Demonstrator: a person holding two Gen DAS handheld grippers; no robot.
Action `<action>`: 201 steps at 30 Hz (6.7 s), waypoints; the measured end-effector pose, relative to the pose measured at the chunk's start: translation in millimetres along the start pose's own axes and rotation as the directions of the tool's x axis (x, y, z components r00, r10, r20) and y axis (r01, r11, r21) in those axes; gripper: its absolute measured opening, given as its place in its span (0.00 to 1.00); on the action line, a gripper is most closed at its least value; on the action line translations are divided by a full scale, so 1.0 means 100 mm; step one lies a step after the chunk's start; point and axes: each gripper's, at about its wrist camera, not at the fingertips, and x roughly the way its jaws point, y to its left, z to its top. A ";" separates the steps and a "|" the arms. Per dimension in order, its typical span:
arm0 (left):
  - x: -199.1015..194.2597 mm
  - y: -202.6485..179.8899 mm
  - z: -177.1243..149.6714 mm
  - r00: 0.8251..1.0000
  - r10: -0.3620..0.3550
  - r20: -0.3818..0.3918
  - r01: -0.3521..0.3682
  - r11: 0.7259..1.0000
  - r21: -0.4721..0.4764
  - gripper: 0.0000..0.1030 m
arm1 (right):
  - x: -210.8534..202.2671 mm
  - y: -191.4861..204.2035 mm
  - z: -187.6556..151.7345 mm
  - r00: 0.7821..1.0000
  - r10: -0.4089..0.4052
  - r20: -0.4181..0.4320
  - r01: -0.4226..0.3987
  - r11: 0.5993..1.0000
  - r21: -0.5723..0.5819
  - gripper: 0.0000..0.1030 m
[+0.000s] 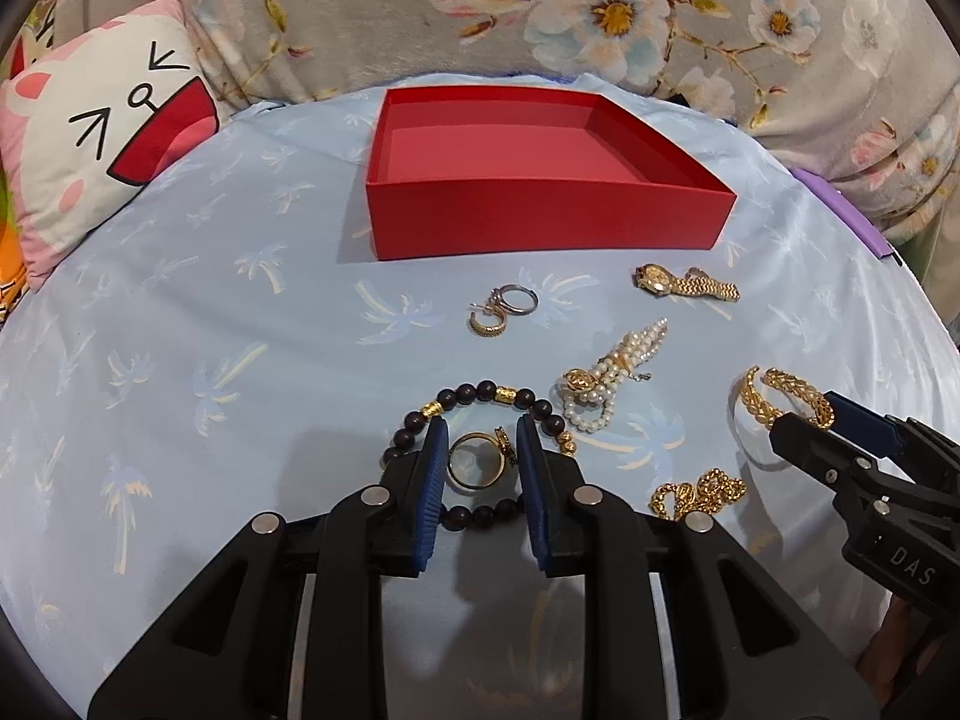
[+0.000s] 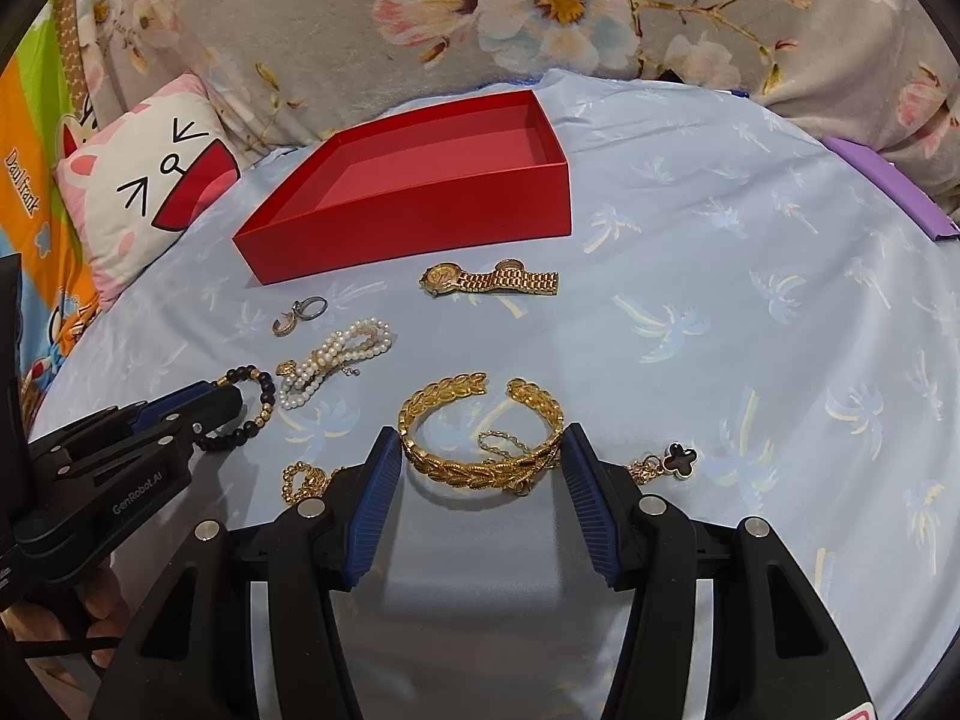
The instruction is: Organize jewelry
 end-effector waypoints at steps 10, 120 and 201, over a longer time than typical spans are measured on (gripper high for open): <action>-0.56 0.08 0.22 0.995 -0.022 0.099 0.024 0.999 -0.023 0.22 | -0.28 -0.02 0.12 0.999 0.005 0.041 -0.005 1.000 -0.013 0.17; 0.10 0.18 2.08 0.986 -0.076 0.146 0.080 0.997 -0.023 0.08 | 0.41 0.18 2.17 0.985 0.164 0.055 -0.159 0.984 -0.077 0.51; 0.18 -0.47 0.33 0.995 -0.093 -0.037 0.097 0.986 0.137 0.52 | -0.50 -0.22 -0.19 0.991 0.130 0.006 -0.130 0.991 -0.007 0.60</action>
